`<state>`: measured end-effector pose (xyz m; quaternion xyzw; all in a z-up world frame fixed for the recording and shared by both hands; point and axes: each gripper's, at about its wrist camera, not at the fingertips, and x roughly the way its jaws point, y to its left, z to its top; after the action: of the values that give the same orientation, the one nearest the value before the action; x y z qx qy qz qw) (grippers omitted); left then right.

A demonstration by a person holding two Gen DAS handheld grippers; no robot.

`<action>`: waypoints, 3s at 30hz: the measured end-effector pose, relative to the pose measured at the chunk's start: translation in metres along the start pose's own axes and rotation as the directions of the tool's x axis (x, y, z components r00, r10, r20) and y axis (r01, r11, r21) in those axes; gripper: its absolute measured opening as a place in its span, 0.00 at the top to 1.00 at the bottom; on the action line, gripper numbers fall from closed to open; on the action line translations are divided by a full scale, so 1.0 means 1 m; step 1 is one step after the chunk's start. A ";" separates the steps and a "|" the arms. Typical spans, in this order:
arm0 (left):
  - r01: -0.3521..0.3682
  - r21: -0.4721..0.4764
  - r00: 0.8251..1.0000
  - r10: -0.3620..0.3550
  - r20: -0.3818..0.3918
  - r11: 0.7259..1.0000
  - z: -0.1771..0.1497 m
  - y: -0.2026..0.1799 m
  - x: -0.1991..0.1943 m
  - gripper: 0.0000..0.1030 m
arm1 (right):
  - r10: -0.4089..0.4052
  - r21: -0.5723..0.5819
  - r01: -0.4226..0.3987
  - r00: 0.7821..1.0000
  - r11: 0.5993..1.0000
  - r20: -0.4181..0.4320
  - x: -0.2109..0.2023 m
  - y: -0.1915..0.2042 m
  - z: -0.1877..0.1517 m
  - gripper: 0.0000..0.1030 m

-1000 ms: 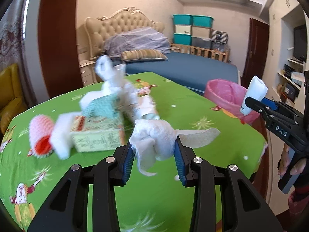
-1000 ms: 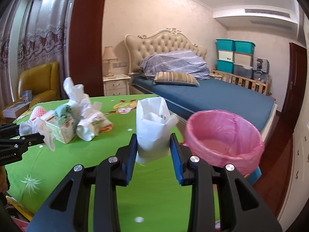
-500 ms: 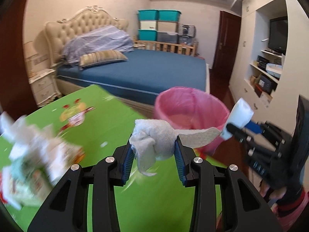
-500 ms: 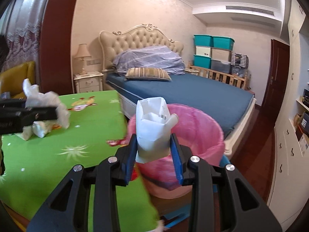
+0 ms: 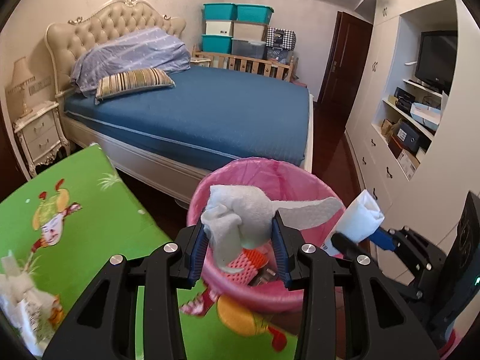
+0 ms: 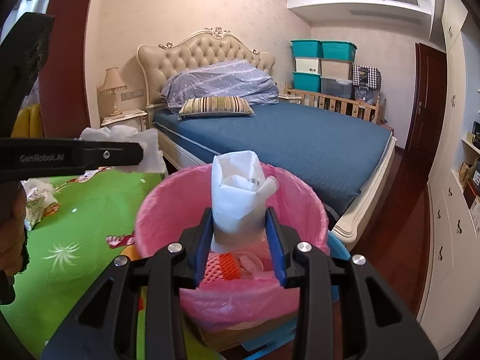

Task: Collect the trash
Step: 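Drop the paper cup into the pink bin with the right tool while the left drops the tissue, then grasp a pink foam net with the left tool while the right grasps a green zigzag cloth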

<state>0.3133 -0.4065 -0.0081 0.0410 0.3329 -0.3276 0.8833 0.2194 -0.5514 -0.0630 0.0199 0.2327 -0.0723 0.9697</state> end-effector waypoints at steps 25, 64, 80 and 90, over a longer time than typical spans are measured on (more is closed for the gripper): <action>-0.214 0.099 0.975 0.206 0.083 0.972 -0.101 0.044 -0.128 0.13 | 0.089 -0.024 -0.088 0.994 0.996 0.062 -0.058 0.043 -0.021 0.19; -0.603 -0.341 0.771 0.637 -0.015 0.721 -0.275 0.284 -0.345 0.13 | 0.484 -0.186 -0.517 0.853 0.835 -0.196 0.012 0.416 0.021 0.35; -0.586 -0.384 0.784 0.620 -0.043 0.714 -0.220 0.310 -0.312 0.13 | 0.498 -0.257 -0.501 0.863 0.826 -0.081 -0.029 0.398 0.004 0.72; -0.609 -0.434 0.770 0.626 -0.122 0.664 -0.187 0.353 -0.267 0.13 | 0.529 -0.230 -0.528 0.846 0.817 -0.062 -0.037 0.382 -0.001 0.71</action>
<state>0.2717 0.0714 -0.0404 -0.0600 0.3488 0.0763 0.9322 0.2436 -0.1684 -0.0455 -0.0332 0.2223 0.2278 0.9474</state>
